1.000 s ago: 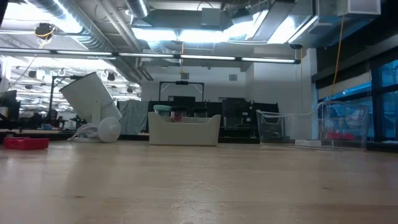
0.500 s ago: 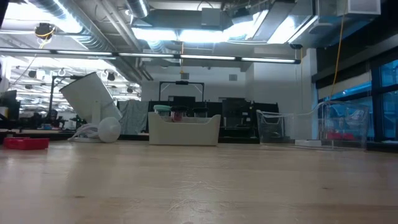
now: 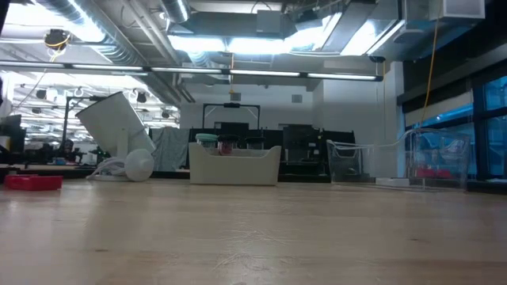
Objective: Pick & Place Office items
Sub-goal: Put the red charger adapter into the bottom transparent bin
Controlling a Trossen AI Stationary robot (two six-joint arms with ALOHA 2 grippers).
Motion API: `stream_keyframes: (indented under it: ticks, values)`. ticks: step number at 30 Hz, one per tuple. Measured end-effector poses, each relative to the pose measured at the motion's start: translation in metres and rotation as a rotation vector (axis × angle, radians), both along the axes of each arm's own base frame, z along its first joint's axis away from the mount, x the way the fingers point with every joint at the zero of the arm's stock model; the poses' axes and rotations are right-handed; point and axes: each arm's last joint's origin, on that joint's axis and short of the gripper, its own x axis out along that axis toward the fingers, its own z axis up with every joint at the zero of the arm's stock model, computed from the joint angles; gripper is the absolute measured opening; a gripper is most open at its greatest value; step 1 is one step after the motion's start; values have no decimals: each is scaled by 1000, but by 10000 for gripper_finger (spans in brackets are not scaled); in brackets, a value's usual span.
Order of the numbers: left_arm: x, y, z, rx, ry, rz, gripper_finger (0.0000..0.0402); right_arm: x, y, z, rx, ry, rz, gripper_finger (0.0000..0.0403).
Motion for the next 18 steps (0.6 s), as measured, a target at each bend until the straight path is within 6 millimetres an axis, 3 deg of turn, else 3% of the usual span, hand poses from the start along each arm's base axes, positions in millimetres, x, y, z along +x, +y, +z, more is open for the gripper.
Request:
stream_keyframes:
  ticks: [3,7,12,18]
  values:
    - [-6,-2,-14,46,114,71,285,-17,0,-10,16,178,-153,123]
    - [-12,-7,-19,107,148,159,285,-38,4,-44,-14,350,-297,123]
    - [-17,-20,-19,133,139,150,285,-57,1,-89,-40,540,-400,122]
    - [-25,-37,-19,153,127,132,285,-71,-9,-122,-71,724,-491,122]
